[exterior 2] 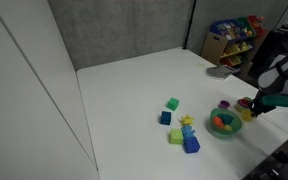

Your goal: Place the yellow cup in the pink cup

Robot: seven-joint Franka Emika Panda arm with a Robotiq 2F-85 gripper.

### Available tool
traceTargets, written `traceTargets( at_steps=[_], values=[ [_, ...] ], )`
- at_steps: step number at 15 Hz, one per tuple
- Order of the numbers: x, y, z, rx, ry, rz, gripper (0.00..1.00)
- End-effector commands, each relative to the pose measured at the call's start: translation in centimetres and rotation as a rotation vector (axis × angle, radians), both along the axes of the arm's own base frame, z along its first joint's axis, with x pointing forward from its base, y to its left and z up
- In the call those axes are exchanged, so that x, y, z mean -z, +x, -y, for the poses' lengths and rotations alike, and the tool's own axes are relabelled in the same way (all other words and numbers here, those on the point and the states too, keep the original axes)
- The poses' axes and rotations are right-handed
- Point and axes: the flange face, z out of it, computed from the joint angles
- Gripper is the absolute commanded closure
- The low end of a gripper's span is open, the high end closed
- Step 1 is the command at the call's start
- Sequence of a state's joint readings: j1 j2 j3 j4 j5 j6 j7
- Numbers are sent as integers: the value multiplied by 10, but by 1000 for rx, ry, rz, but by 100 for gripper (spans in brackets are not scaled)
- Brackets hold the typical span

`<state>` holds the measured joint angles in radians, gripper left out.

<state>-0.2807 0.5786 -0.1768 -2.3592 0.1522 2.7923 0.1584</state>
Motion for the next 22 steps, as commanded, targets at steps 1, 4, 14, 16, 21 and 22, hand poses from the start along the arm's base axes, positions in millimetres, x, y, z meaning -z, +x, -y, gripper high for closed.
traceTargets(
  at_steps=[1, 4, 14, 16, 21, 22],
  values=[
    [-33, -16, 7, 7, 16, 26, 95],
    [-51, -10, 24, 35, -9, 46, 95],
    [-76, 36, 73, 87, -2, 16, 95],
    [-72, 43, 80, 92, -10, 17, 95],
    [-48, 54, 84, 89, -18, 10, 95],
    [-43, 56, 84, 88, -19, 7, 95]
  ],
)
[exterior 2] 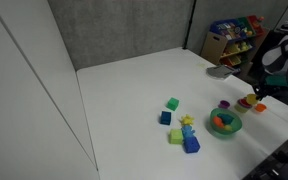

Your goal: Place the yellow cup in the pink cup

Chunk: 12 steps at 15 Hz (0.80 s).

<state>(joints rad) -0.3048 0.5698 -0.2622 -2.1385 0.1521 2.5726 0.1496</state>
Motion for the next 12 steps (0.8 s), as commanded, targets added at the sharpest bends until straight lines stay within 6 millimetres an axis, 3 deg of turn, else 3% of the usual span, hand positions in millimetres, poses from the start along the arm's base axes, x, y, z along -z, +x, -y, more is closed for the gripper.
traceTargets(
  at_steps=[1, 7, 12],
  values=[
    [15, 13, 6, 10, -3, -7, 95],
    [18, 21, 6, 0, -3, 11, 95],
    [17, 16, 1, 10, 32, 33, 95]
  ],
)
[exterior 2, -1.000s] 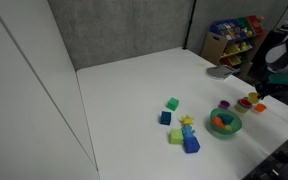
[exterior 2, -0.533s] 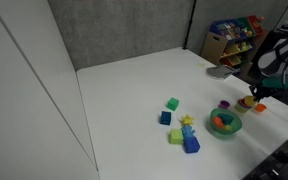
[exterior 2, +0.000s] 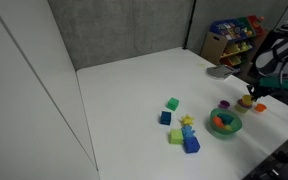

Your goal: Place the yellow cup in the pink cup

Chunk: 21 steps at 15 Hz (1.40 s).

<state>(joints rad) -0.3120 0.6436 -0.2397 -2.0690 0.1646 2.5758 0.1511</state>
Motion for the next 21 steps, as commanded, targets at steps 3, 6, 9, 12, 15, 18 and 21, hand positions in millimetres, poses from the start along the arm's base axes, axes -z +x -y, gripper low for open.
traceTargets(
  at_steps=[3, 6, 9, 12, 15, 18, 21],
  values=[
    [-9, -7, 0, 28, 38, 63, 64],
    [-25, -14, -1, 13, 26, 112, 42],
    [-48, -22, -9, -39, 42, 125, 18],
    [-76, -28, -31, -116, 77, 109, 0],
    [-111, -33, -55, -184, 106, 77, 0],
    [-153, -33, -78, -270, 117, 3, 0],
    [-205, -32, -100, -354, 87, -83, 0]
  ],
)
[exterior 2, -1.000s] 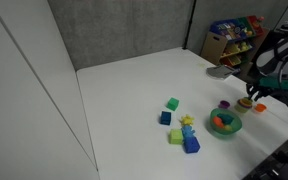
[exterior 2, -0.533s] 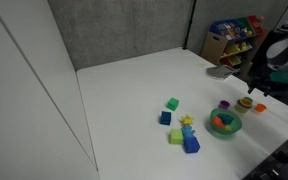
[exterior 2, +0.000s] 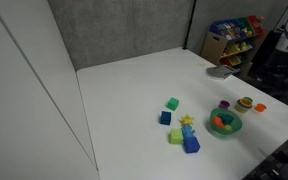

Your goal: Place the yellow cup in the pink cup

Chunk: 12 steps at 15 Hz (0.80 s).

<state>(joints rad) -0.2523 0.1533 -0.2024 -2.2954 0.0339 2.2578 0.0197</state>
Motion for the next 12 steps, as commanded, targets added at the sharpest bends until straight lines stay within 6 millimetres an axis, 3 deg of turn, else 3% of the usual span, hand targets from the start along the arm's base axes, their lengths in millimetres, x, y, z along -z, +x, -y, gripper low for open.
traceTargets(
  at_steps=[1, 4, 7, 10, 11, 12],
  values=[
    [-65, -8, -25, -93, -49, -64, 0],
    [-120, -20, -47, -189, -92, -45, 0],
    [-161, -29, -62, -242, -137, -7, 0],
    [-183, -36, -71, -259, -158, 16, 0],
    [-180, -40, -72, -272, -142, 7, 0],
    [-178, -29, -69, -246, -140, 18, 0]
  ],
)
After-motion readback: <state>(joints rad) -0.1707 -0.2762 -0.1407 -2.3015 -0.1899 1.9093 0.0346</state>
